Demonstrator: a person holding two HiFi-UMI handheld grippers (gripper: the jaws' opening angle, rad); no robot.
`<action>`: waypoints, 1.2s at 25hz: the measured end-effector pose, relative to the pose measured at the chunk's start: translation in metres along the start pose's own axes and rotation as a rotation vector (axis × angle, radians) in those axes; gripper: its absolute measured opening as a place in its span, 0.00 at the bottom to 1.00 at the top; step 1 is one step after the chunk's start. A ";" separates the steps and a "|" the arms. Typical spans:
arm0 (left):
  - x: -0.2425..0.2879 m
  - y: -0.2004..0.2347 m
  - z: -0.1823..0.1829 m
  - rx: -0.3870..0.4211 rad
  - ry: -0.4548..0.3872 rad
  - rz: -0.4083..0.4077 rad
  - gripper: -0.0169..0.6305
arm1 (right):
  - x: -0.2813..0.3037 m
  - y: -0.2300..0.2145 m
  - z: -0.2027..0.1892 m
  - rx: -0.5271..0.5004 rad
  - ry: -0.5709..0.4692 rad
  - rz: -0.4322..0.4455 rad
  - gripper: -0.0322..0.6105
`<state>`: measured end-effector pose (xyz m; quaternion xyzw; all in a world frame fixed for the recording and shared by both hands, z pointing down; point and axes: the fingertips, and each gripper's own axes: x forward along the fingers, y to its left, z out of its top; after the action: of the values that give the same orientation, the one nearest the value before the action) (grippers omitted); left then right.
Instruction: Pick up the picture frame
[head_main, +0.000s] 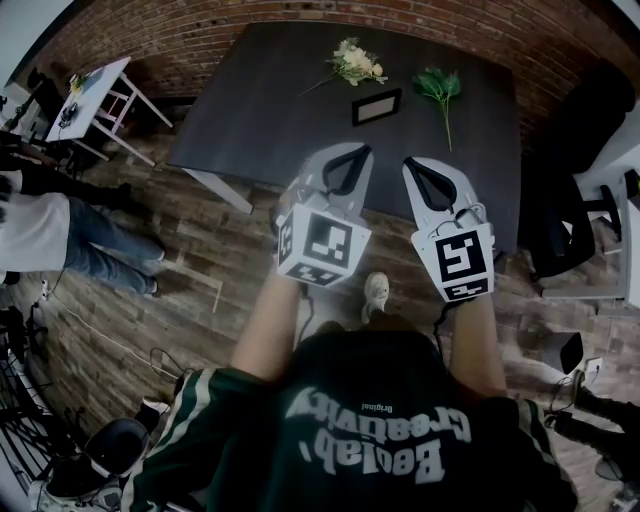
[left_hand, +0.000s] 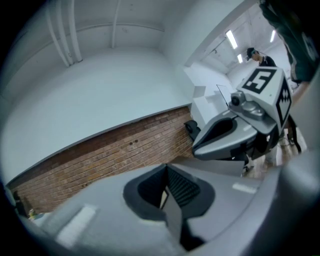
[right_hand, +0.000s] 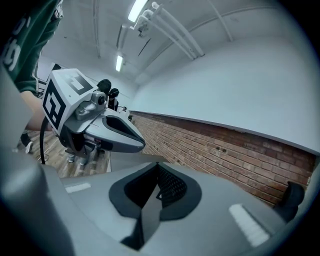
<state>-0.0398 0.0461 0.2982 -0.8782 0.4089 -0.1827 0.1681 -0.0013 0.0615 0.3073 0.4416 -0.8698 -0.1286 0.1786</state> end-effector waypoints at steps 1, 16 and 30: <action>0.008 0.003 -0.001 0.000 0.005 -0.001 0.03 | 0.007 -0.006 -0.002 -0.002 0.000 0.006 0.06; 0.107 0.036 -0.012 -0.012 0.064 0.027 0.03 | 0.076 -0.083 -0.030 0.010 -0.011 0.077 0.06; 0.159 0.049 -0.021 -0.014 0.098 0.056 0.03 | 0.107 -0.124 -0.052 0.024 -0.027 0.110 0.06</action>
<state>0.0137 -0.1106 0.3245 -0.8576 0.4422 -0.2178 0.1468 0.0517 -0.1003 0.3281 0.3935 -0.8966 -0.1140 0.1682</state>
